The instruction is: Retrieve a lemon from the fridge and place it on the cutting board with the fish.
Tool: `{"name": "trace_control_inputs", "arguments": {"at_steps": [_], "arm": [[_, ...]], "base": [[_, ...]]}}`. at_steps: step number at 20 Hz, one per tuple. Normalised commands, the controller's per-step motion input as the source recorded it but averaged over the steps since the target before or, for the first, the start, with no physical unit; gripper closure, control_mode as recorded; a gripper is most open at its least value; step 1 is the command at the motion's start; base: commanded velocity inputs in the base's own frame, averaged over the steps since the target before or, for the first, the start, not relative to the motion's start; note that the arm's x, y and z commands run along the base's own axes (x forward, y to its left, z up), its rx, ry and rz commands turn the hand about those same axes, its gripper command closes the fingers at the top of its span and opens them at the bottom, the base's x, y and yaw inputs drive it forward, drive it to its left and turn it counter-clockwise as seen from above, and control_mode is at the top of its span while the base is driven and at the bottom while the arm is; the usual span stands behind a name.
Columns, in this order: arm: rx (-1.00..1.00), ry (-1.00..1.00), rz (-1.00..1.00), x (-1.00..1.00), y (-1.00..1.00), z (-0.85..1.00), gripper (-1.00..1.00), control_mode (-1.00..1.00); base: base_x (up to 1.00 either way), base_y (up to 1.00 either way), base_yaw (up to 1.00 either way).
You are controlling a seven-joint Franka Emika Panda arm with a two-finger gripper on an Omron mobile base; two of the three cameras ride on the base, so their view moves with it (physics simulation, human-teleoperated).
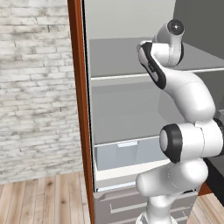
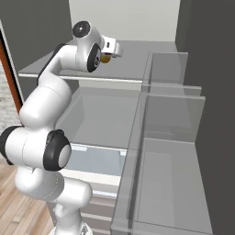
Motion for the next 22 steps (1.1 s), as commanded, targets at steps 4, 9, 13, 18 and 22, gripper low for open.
{"name": "trace_control_inputs", "arguments": {"at_steps": [4, 9, 13, 18, 22], "arm": [[0.0, 0.15, 0.0, 0.0, 0.0, -0.23, -1.0, -1.0], [0.0, 0.04, 0.0, 0.0, 0.02, -0.15, -1.0, -1.0], [0.0, -0.02, 0.01, 0.03, 0.14, -0.01, 1.0, -1.0], [0.0, 0.0, 0.0, 0.0, 0.02, -0.13, 1.0, -1.0], [0.0, -0.03, 0.0, -0.03, 0.09, -0.02, 1.0, -1.0]], "base": [[0.0, 0.0, 0.0], [0.0, 0.0, 0.0], [0.0, 0.0, 0.0], [0.0, 0.0, 0.0], [0.0, 0.0, 0.0]]}}
